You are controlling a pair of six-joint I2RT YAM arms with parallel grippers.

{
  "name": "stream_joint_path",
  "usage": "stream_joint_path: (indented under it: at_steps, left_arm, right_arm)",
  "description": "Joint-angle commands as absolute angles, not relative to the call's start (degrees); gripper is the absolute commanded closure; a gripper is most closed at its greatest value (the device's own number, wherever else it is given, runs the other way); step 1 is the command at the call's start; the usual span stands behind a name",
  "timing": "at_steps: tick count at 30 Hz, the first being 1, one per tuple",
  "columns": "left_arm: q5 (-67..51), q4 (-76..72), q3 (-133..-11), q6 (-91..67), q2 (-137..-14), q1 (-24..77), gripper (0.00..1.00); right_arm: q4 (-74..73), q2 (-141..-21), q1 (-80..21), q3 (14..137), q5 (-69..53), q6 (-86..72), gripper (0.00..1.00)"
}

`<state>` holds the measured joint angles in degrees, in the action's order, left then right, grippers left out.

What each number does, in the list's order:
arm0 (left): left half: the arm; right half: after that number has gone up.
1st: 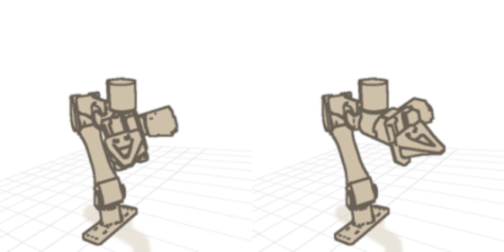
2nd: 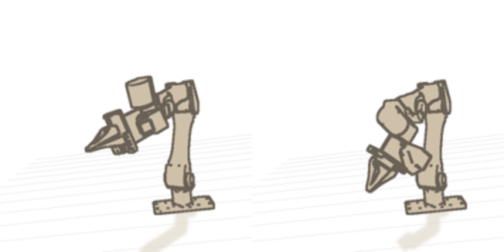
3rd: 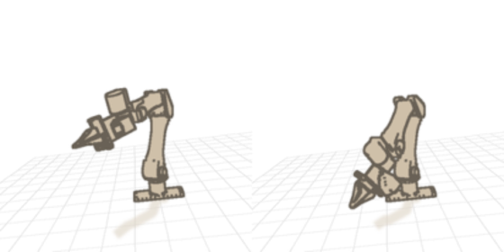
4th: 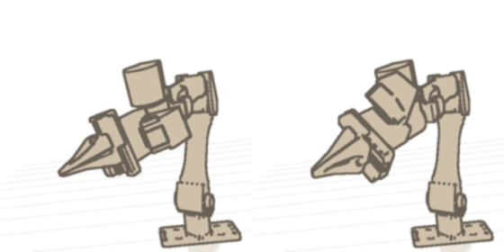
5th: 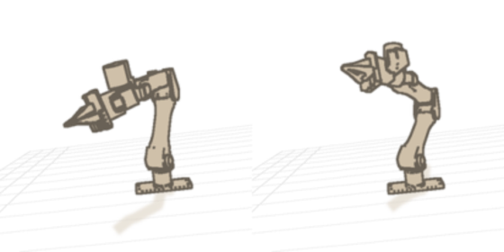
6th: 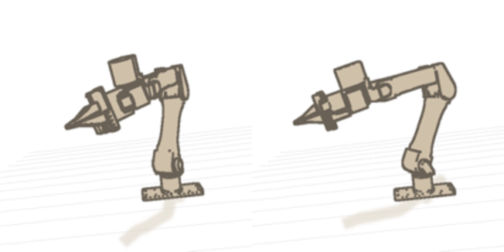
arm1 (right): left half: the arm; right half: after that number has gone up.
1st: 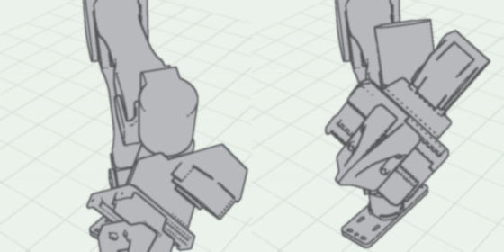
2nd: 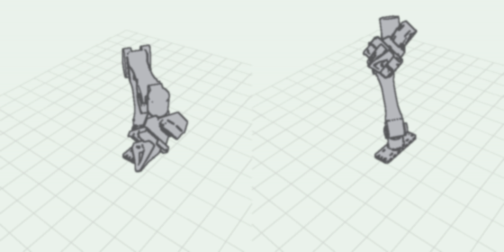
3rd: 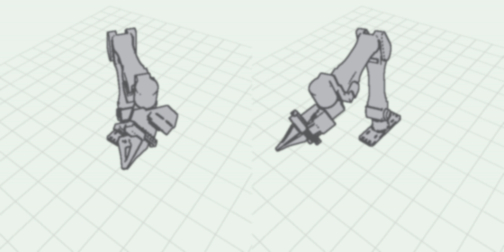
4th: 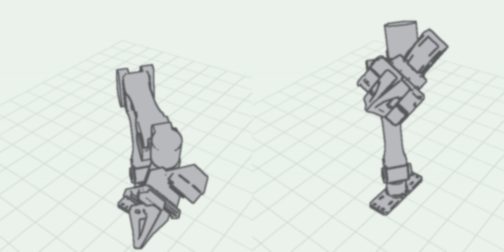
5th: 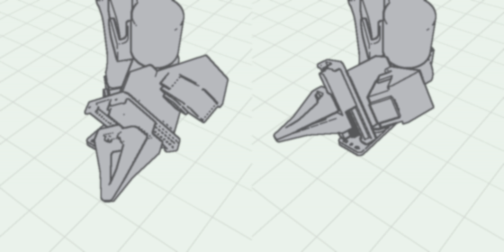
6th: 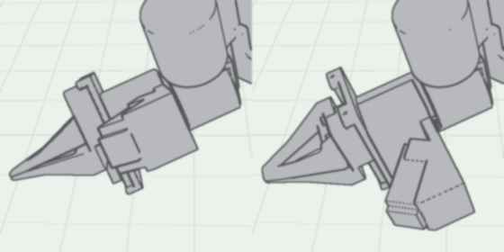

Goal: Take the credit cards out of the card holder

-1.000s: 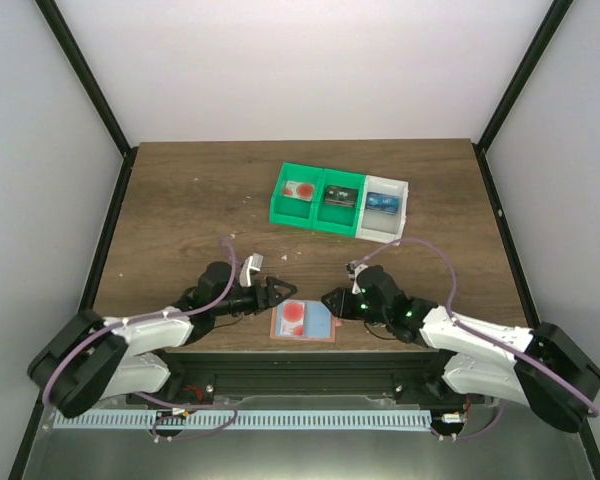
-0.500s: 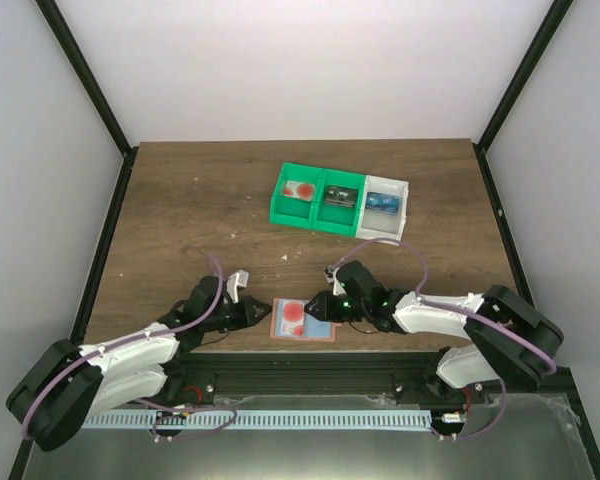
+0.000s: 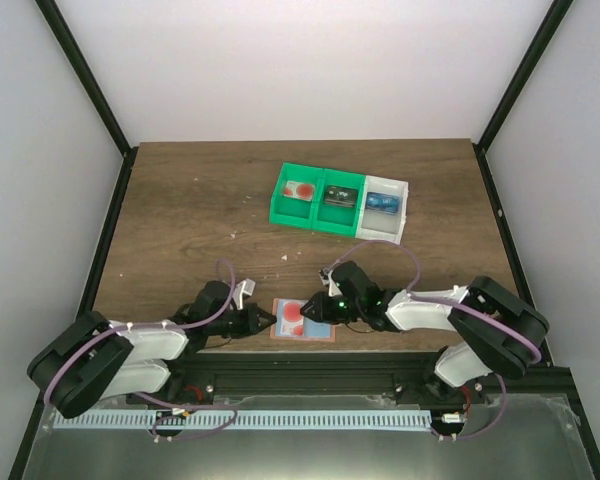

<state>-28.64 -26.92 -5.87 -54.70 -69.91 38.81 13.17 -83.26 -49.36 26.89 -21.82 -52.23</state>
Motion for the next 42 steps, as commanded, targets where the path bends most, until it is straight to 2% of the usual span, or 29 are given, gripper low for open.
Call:
stream_joint_path:
  at_steps: [1, 11, 36, 40, 42]
  left_arm:
    - [-31.7, -33.6, -6.2, -55.5, -71.8, 39.6, 1.0]
    - [-30.2, -38.9, -5.6, -54.1, -78.9, 40.0, 1.0]
    - [-28.9, -40.9, -6.9, -54.3, -86.7, 42.3, 1.0]
    - [-28.3, -40.4, -6.7, -54.4, -86.4, 42.4, 1.0]
    - [-27.9, -39.9, -6.7, -54.5, -86.1, 42.3, 1.0]
  right_arm:
    - [14.5, -85.1, -50.0, 28.5, -22.5, -52.7, 0.76]
    - [15.9, -88.3, -50.0, 28.9, -23.8, -53.0, 0.77]
    - [19.0, -85.7, -50.0, 26.6, -23.0, -53.5, 0.92]
    - [19.1, -84.6, -49.9, 25.8, -22.5, -53.8, 0.92]
    - [18.9, -84.2, -49.9, 25.7, -22.4, -53.7, 0.88]
